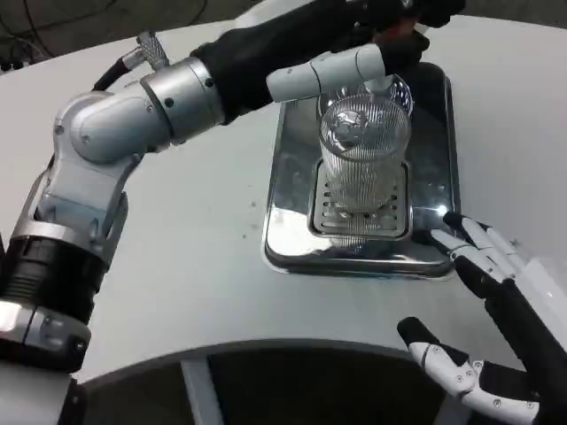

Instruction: Grasp the cup under the faucet to collect the drink, then remove the cup.

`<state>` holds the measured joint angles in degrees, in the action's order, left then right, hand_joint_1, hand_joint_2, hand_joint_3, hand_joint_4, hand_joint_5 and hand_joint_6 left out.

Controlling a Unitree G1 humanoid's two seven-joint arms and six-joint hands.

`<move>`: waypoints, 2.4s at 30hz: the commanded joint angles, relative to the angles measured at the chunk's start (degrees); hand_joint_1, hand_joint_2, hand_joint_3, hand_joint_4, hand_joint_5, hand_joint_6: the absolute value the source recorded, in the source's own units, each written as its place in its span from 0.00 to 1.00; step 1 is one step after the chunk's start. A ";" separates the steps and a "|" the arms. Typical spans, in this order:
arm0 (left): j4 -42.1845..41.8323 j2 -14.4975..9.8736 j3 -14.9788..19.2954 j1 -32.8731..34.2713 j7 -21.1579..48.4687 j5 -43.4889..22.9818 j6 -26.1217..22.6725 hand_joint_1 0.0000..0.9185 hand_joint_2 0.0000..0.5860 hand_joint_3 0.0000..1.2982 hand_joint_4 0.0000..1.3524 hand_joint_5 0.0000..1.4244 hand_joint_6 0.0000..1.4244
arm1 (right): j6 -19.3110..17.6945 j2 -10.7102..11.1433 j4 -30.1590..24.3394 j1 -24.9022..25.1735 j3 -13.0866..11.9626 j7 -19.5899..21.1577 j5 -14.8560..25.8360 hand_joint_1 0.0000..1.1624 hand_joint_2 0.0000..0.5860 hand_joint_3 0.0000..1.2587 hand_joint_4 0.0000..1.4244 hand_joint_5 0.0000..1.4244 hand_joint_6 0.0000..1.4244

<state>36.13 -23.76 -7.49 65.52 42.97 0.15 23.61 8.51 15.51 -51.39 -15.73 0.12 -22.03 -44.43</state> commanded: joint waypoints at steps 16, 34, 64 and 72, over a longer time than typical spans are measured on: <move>6.22 -1.94 -3.70 -0.80 1.30 4.72 5.27 0.00 0.10 0.12 0.05 0.11 0.04 | 1.12 -2.53 3.79 4.50 -2.73 2.85 14.37 0.36 0.64 0.03 0.00 0.00 0.00; 6.56 -3.43 -4.89 -1.07 -0.06 5.57 8.01 0.00 0.11 0.12 0.05 0.10 0.03 | 5.43 -4.77 14.72 15.09 0.25 7.99 20.60 0.57 0.41 0.00 0.00 0.00 0.00; 6.89 -4.18 -5.08 -1.35 -0.87 6.52 8.97 0.00 0.13 0.12 0.05 0.10 0.04 | 1.06 -6.33 33.15 30.97 4.03 16.95 24.37 0.63 0.37 0.00 0.00 0.00 0.00; 7.02 -4.26 -4.86 -1.20 -0.70 6.31 8.99 0.00 0.13 0.12 0.05 0.10 0.04 | -0.46 -6.68 37.52 34.05 4.67 19.01 24.31 0.63 0.37 0.00 0.00 0.00 0.00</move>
<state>41.50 -26.77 -10.48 67.02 40.26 3.07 34.01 9.85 9.42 -15.10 17.58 4.05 -4.01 -20.31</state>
